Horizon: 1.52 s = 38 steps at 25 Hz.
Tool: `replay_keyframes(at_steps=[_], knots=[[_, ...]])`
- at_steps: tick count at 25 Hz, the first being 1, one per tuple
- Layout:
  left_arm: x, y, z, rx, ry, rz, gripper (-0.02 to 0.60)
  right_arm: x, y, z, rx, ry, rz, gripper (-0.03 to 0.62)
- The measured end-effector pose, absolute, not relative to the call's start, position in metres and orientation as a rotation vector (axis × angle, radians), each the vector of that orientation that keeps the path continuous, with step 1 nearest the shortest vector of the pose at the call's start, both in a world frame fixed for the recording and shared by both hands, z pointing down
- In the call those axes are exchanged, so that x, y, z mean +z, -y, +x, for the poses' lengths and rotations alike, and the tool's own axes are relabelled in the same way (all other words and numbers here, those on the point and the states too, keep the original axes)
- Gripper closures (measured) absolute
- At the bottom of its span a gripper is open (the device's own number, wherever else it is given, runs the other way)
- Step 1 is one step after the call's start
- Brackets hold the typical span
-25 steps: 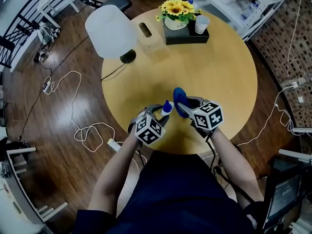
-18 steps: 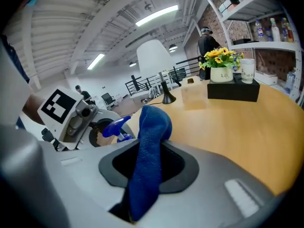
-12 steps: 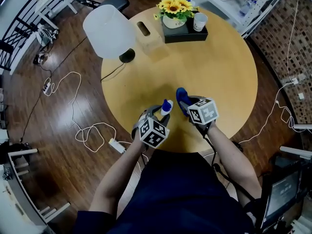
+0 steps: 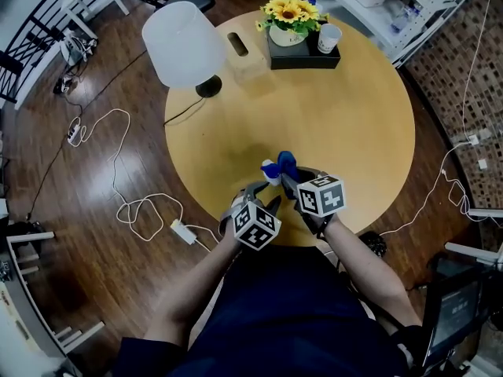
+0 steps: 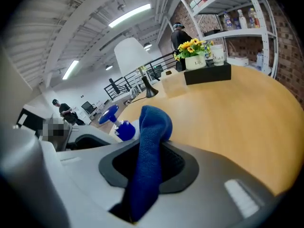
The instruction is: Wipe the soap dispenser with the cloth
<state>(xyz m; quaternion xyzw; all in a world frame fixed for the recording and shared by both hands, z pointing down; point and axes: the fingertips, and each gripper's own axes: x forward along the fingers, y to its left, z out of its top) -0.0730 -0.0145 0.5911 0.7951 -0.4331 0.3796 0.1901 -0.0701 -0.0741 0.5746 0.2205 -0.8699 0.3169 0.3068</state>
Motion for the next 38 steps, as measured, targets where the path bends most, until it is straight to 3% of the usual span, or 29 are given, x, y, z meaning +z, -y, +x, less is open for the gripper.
replay_keyframes(at_steps=[6,11,15,17,21,28,38], knots=[[0.588,0.025,-0.048,1.07,1.153,2.288,0.41,0.562,0.097,-0.058,0.839,2.337,0.681,0.497],[0.542,0.025,-0.101,0.985,1.335,2.341,0.408,0.53,0.089,-0.05,1.026,2.45,0.758,0.497],[0.553,0.053,-0.115,1.205,1.186,2.491,0.285,0.527,0.078,-0.064,1.106,2.498,0.772,0.497],[0.566,0.06,-0.109,1.329,1.031,2.535,0.29,0.531,0.073,-0.071,1.078,2.488,0.761,0.497],[0.568,0.062,-0.1,1.313,0.921,2.543,0.377,0.543,0.072,-0.074,1.01,2.434,0.754,0.497],[0.571,0.056,-0.095,1.256,1.05,2.49,0.383,0.565,0.086,-0.037,1.003,2.295,0.905,0.497],[0.575,0.057,-0.096,1.225,1.104,2.452,0.388,0.555,0.076,-0.068,0.819,2.415,0.733,0.499]])
